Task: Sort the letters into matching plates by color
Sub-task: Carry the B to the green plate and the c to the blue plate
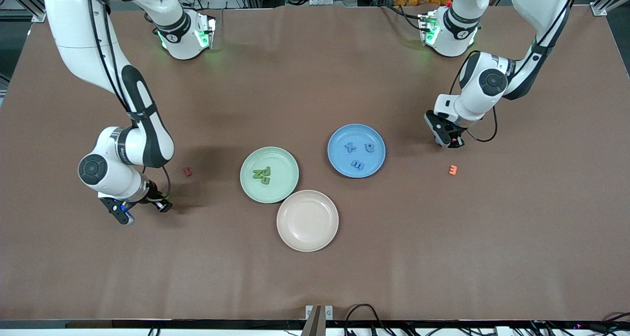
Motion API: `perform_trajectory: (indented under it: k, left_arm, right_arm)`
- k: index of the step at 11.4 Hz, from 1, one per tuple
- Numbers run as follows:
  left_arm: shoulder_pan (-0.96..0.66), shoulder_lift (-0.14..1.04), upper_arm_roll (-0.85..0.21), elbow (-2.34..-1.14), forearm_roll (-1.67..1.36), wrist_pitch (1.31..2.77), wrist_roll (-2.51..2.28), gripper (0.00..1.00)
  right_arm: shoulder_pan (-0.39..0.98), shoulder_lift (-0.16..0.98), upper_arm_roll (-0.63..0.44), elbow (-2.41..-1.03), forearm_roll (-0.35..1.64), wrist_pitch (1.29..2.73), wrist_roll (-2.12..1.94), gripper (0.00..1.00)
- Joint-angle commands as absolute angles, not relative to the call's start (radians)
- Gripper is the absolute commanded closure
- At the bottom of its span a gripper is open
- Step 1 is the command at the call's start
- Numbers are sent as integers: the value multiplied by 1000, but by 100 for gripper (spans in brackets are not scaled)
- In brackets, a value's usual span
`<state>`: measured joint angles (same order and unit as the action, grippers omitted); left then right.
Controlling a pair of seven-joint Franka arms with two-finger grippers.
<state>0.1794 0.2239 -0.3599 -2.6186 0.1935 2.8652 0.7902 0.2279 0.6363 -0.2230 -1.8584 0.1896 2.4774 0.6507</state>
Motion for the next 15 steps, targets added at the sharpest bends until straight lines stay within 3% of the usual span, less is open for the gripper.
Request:
perform_trajectory:
  k: [1, 5, 7, 10, 11, 15]
  left_arm:
    - [167, 229, -365, -2562, 202, 2869, 717, 100]
    - [112, 230, -365, -2514, 196, 2859, 631, 100]
    - [75, 224, -365, -2468, 190, 2777, 582, 100]
    - [38, 222, -364, -2408, 186, 2692, 536, 100]
    - [23, 221, -364, -2392, 186, 2671, 502, 100]
    - [-64, 225, -360, -2316, 186, 2577, 329, 100]
  right_arm:
    - [218, 629, -210, -1899, 199, 2526, 618, 52]
    - [216, 629, -210, -1921, 199, 2556, 595, 60]
    - [216, 629, -210, -1921, 199, 2559, 595, 71]
    - [216, 626, -209, -1921, 199, 2569, 595, 76]
    - [215, 626, -201, -1922, 199, 2571, 595, 84]
    - [213, 614, -196, -1917, 195, 2556, 514, 88]
